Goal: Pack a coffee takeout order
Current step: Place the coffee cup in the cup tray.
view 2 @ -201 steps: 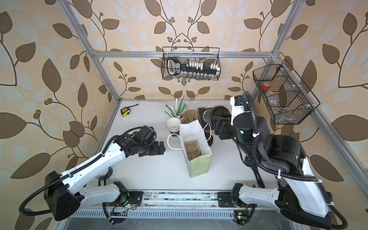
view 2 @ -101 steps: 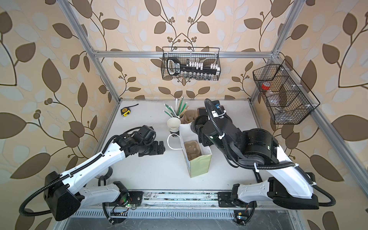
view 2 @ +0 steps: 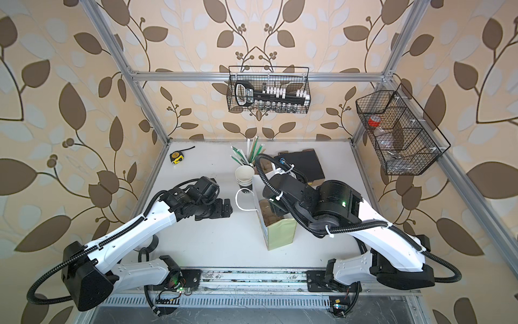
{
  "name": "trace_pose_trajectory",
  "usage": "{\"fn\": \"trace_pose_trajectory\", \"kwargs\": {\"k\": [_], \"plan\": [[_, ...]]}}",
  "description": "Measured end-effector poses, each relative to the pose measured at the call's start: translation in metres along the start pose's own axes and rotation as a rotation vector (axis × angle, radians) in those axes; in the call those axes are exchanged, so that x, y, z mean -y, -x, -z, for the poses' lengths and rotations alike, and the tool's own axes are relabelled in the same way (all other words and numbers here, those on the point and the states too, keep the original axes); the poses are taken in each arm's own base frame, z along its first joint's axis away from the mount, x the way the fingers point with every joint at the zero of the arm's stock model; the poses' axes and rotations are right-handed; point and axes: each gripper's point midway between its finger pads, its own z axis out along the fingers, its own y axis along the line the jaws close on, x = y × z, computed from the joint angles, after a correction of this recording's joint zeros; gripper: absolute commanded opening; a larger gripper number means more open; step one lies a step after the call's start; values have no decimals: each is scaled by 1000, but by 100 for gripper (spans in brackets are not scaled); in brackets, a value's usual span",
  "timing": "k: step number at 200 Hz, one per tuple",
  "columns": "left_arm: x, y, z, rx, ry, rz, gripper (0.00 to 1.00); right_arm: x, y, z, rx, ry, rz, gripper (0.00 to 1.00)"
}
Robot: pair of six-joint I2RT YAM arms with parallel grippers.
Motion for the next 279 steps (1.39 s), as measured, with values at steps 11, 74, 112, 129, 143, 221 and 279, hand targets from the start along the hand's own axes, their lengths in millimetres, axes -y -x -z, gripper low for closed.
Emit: {"fn": "trace_pose_trajectory", "kwargs": {"k": [11,74,112,129,143,221,279], "plan": [[0,0,0,0,0,0,99,-2,-4,-4,-18,-3,16,69],[0,0,0,0,0,0,99,-8,-29,-26,-123,-11,88,70],[0,0,0,0,0,0,99,-4,-39,-40,-186,-20,97,70],[0,0,0,0,0,0,99,-4,-40,-44,-202,-10,97,70],[0,0,0,0,0,0,99,-5,-41,-46,-213,2,96,70],[0,-1,0,-3,-2,0,99,-6,-53,-71,-303,19,99,70],[0,-1,0,-3,-2,0,99,-7,-68,-87,-361,25,109,69]]}}
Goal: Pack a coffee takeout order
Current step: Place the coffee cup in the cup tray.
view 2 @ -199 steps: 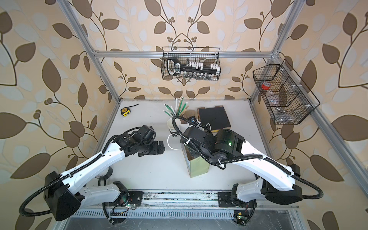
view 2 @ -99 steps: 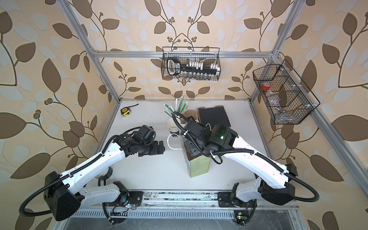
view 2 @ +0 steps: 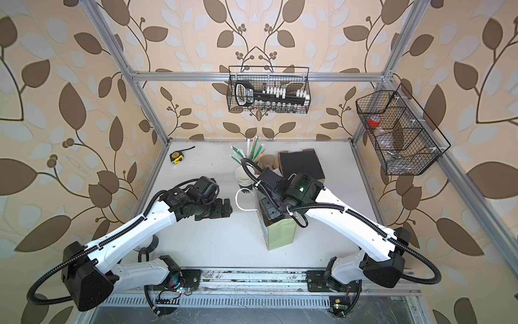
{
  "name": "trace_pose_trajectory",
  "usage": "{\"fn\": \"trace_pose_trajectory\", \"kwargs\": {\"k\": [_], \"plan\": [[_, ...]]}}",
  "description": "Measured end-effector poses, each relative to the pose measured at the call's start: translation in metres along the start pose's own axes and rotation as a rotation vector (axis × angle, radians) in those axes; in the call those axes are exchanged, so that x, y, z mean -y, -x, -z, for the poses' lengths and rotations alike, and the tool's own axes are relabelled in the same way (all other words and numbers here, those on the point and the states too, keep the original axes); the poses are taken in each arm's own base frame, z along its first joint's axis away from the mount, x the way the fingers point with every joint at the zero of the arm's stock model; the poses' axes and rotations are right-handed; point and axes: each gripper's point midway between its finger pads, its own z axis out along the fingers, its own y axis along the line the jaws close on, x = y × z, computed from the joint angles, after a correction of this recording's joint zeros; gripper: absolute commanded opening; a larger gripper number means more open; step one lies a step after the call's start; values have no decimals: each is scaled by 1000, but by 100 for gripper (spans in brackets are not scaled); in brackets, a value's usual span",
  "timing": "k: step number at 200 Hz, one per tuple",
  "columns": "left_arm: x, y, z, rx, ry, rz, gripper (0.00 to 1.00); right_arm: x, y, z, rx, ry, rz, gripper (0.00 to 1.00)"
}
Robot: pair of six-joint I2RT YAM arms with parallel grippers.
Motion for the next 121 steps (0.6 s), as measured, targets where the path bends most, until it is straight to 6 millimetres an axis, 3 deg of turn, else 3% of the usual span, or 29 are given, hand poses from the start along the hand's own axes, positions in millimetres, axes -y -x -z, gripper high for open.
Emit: {"fn": "trace_pose_trajectory", "kwargs": {"k": [121], "plan": [[0,0,0,-1,-1,0,99,-3,-3,-19,-41,24,-4,69]]}}
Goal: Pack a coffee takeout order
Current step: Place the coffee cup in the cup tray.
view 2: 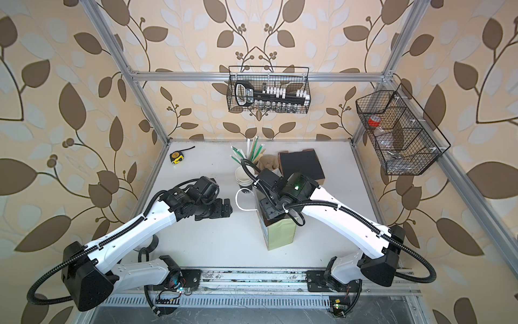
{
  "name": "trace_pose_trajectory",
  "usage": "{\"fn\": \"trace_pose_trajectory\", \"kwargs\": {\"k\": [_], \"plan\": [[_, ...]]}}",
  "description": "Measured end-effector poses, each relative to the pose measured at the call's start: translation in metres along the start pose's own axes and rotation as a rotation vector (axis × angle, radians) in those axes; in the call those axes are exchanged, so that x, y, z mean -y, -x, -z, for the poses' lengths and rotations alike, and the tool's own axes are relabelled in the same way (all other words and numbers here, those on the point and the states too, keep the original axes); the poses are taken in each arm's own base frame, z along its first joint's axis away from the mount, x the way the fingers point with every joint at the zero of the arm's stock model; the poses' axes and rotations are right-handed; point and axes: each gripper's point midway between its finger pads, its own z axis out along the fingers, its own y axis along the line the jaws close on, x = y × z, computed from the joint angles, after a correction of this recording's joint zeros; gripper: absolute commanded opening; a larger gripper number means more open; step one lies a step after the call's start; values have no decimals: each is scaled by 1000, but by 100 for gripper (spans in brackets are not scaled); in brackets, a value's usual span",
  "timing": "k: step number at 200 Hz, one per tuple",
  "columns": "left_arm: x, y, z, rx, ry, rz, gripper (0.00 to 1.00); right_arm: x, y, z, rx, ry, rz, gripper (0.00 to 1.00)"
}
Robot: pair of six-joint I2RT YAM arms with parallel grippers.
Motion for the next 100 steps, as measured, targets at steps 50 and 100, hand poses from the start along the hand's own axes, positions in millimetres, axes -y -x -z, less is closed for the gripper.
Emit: {"fn": "trace_pose_trajectory", "kwargs": {"k": [50,100], "plan": [[0,0,0,0,0,0,99,-1,-2,-10,-26,-8,6,69],[0,0,0,-1,0,0,99,0,-6,-22,-54,-12,7,69]]}}
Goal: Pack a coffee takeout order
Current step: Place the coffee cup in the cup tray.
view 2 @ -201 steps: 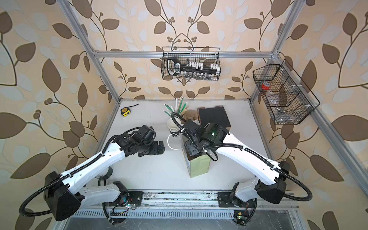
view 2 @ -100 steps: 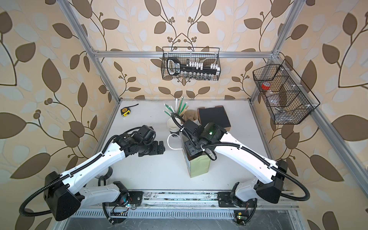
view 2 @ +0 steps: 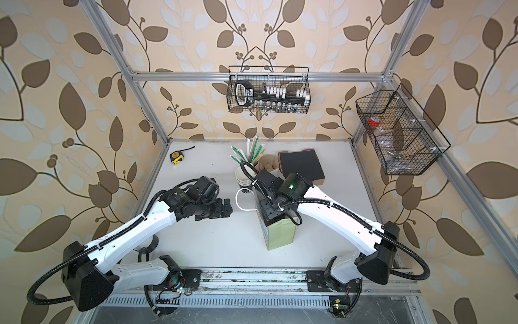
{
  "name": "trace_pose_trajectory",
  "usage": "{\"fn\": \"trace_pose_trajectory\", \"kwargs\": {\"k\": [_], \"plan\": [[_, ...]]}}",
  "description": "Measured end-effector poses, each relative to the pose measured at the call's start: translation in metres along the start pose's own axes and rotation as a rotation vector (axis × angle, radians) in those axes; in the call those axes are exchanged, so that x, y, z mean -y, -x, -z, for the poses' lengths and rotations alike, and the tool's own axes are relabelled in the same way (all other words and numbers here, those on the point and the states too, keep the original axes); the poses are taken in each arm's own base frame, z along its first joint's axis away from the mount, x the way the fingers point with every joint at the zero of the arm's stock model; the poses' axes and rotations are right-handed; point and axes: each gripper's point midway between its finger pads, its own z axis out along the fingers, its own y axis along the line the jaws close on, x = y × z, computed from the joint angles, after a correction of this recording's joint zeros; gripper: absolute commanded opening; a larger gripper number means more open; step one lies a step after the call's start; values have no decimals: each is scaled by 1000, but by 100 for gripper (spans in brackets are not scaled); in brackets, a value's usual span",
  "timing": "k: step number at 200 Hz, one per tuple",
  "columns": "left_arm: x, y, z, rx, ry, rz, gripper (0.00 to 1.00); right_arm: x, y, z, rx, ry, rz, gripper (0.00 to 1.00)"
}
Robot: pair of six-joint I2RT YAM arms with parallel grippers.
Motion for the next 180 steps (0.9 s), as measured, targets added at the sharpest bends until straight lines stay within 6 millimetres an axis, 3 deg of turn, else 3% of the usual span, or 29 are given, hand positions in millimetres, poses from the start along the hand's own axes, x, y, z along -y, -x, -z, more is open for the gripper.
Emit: {"fn": "trace_pose_trajectory", "kwargs": {"k": [180], "plan": [[-2,-2,-2,-6,5,0,99,-2,-7,-28,-65,9,-8,68]]}}
